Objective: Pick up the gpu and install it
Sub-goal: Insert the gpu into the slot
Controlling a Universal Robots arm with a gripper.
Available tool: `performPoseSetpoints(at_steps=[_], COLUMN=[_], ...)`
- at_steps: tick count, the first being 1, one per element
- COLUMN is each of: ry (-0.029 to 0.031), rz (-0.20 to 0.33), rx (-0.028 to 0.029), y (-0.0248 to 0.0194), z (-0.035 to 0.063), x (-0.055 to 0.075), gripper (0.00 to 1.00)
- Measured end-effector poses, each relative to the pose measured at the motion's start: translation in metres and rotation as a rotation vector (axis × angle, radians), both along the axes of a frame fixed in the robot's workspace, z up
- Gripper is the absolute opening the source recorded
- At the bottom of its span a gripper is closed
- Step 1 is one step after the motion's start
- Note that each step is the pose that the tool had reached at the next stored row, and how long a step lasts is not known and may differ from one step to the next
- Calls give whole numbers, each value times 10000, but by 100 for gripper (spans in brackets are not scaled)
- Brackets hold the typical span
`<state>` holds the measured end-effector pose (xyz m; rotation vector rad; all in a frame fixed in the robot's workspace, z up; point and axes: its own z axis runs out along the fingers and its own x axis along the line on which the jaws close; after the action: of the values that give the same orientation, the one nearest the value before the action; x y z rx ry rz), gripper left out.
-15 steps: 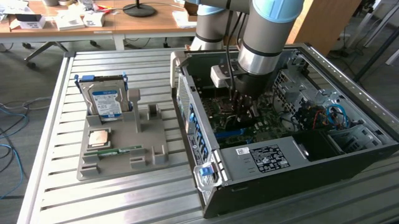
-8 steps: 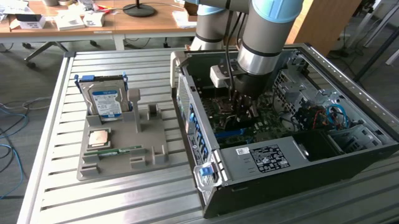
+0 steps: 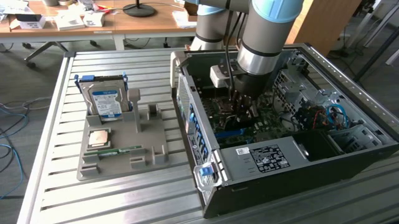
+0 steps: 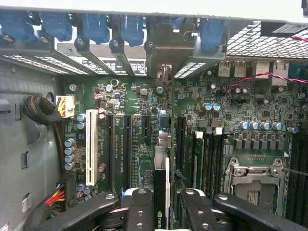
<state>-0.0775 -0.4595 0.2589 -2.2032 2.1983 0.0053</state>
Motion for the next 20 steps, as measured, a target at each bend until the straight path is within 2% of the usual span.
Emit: performPoseSetpoints(at_steps=[20], ry=[64], rz=[-3], rx=[2], y=[0], z=[-1], x=[19], gripper=[26])
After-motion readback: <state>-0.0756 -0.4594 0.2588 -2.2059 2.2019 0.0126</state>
